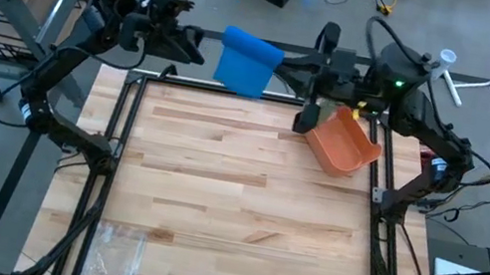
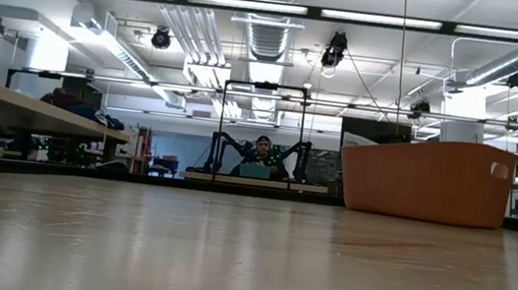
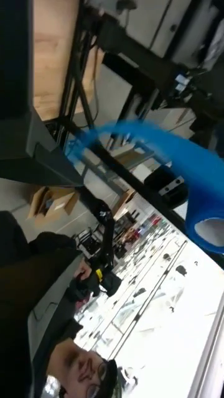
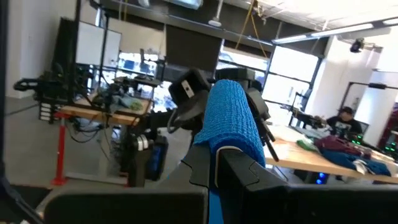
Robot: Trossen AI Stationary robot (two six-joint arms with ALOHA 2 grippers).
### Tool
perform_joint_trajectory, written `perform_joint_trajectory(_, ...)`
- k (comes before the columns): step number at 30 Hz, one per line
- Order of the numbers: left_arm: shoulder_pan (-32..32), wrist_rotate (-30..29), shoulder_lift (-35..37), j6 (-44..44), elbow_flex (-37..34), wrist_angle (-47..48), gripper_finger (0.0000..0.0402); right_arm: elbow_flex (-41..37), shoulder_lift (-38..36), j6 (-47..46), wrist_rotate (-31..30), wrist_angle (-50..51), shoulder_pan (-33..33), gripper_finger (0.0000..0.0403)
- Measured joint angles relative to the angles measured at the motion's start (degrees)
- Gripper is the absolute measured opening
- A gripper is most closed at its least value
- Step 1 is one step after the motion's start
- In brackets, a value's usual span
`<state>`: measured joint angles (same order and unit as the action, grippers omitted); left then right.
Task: Roll bandage
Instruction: Roll the blue bandage
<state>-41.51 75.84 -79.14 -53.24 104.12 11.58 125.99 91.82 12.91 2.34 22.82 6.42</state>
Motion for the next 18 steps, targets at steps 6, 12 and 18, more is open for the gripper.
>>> perform_joint_trajectory(6,-0.4,-4.5,0.4,3.3,0.0,-1.9,0.0174,0.0,-1.4,-0.3,2.5,2.0,0.0,0.0003)
perform_joint_trajectory(12,0.6,-9.9,0.6,7.8,0.5,-13.3,0.0182,0.0,-2.7,-1.9,8.2,6.8,0.0,0.0003)
perform_joint_trajectory(18,4.9,-12.7,0.6,15.4,1.0,-18.0,0.0166,0.0,-3.5,-6.6,13.1,8.8,-0.1,0.0003)
